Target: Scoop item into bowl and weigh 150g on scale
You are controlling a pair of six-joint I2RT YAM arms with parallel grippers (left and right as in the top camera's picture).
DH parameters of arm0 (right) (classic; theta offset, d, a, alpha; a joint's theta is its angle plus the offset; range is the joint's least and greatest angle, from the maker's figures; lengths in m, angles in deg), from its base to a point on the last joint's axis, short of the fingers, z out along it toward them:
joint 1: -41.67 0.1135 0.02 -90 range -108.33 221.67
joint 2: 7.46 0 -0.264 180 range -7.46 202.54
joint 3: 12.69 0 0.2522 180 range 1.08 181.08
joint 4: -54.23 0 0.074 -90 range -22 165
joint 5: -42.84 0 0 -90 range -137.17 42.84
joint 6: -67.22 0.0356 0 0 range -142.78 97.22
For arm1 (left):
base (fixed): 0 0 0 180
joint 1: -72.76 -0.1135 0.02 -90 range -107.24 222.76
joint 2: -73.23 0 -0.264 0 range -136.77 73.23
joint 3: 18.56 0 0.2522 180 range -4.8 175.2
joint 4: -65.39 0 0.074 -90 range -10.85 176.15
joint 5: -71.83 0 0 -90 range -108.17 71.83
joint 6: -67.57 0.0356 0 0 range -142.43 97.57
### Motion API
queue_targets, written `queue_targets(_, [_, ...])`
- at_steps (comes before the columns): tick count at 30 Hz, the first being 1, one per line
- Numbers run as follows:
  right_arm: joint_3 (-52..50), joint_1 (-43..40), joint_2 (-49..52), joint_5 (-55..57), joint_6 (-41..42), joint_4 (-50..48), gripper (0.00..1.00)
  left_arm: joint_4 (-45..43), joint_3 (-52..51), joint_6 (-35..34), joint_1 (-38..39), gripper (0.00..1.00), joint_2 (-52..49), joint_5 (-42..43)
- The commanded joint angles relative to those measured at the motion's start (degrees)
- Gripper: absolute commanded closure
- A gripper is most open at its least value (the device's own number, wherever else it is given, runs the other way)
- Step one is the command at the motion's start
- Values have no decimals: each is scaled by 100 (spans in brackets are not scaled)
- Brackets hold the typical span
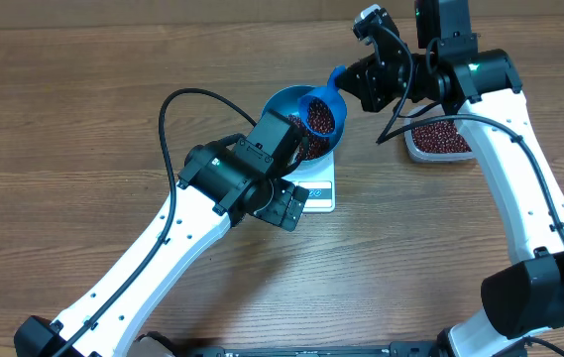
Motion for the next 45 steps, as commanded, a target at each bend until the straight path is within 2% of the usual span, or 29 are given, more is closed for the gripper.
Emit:
queue_targets(1, [127,151,-186,63,76,-101,96,-4,111,-37,2,0,24,-37])
queue_targets(7, [127,514,-186,1156,203,-107,96,-7,111,-37,2,0,24,-37])
queue_targets(11, [127,719,-186,1482,205,-149,96,-7,111,-37,2,1,24,-37])
queue_targets(45, [127,798,-186,1537,358,-271,96,-7,111,-37,2,0,24,-37])
